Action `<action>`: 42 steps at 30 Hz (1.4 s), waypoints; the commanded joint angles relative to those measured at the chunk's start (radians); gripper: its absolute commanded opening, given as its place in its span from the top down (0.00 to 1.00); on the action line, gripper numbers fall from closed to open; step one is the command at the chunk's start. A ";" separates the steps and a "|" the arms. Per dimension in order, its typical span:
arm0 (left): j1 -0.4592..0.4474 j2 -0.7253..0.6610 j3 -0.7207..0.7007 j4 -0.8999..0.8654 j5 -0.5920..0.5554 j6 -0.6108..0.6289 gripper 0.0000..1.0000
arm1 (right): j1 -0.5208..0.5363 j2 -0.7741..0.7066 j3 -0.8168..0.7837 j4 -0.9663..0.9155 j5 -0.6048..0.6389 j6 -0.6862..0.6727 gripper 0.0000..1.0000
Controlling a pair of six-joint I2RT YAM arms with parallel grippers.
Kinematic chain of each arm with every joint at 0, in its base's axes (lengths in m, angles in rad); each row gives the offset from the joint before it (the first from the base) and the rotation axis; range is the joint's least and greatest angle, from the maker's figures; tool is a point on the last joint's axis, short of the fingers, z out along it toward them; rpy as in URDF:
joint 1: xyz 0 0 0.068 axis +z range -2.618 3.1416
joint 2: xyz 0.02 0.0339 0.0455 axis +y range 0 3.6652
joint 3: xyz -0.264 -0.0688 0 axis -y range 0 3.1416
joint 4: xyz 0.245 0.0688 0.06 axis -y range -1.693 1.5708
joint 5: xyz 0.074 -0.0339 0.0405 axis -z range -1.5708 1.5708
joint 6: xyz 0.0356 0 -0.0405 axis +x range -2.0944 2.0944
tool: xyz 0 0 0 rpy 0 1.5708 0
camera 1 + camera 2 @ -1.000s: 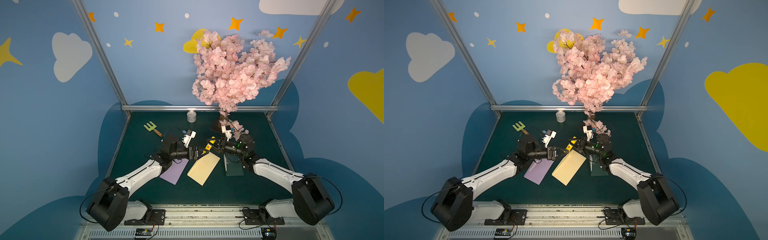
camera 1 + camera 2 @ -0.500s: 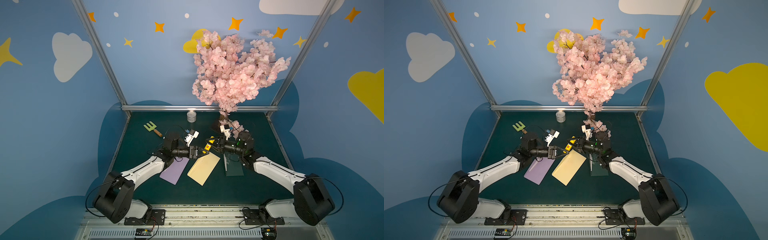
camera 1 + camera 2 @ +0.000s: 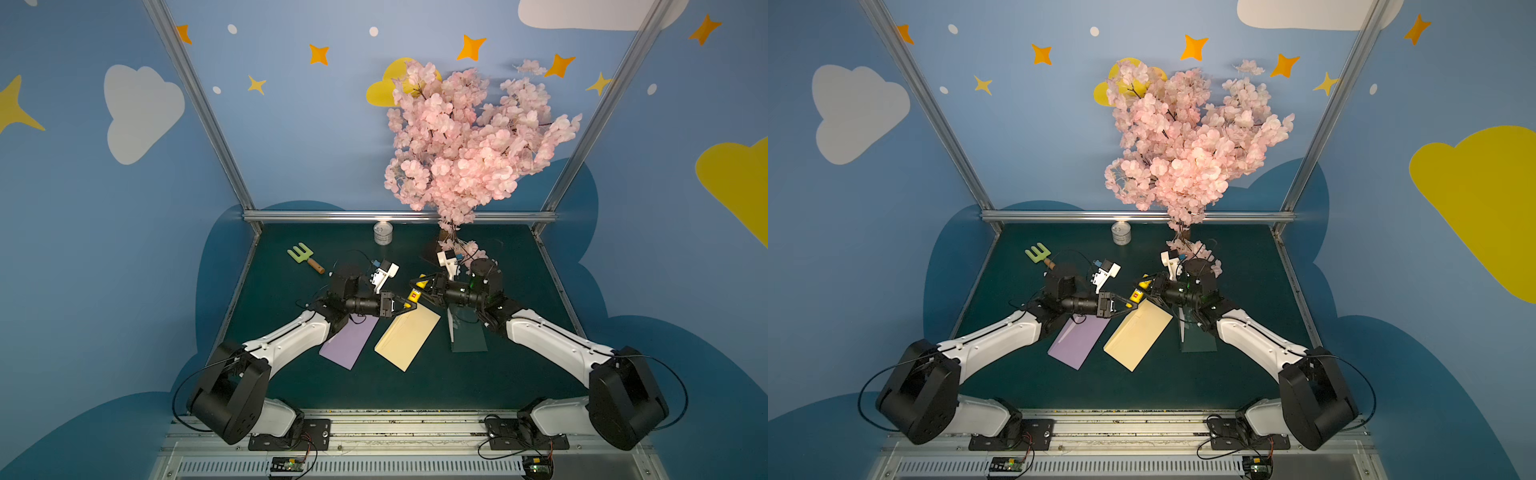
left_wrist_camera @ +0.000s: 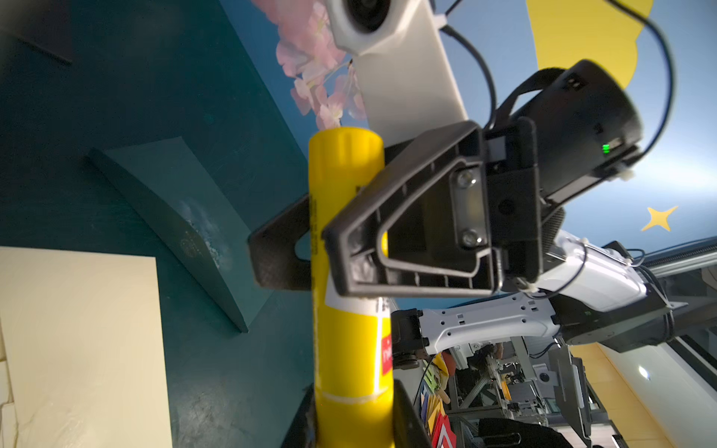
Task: Seal the envelope with a glue stick
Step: Open the lid of the glue stick.
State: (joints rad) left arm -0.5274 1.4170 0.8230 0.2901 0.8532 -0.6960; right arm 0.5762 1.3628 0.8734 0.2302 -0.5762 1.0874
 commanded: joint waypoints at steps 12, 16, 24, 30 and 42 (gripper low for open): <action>-0.107 -0.101 0.005 -0.225 -0.311 0.228 0.97 | 0.001 -0.004 0.089 -0.420 0.234 -0.102 1.00; -0.053 -0.125 -0.037 -0.081 -0.073 0.114 0.97 | -0.041 -0.057 -0.036 -0.057 0.087 -0.089 1.00; 0.002 -0.075 -0.060 0.105 0.180 -0.068 0.97 | -0.053 -0.115 -0.028 0.032 0.011 -0.218 1.00; 0.004 -0.083 -0.062 0.131 0.221 -0.087 0.97 | -0.068 -0.165 -0.035 -0.115 0.159 -0.267 1.00; -0.026 -0.178 -0.130 -0.006 -0.141 0.104 0.97 | -0.095 -0.126 0.066 -0.451 0.309 -0.246 1.00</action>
State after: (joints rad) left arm -0.5354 1.2652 0.7132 0.3244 0.8635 -0.6762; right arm 0.4847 1.2293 0.9001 -0.1291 -0.3077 0.8528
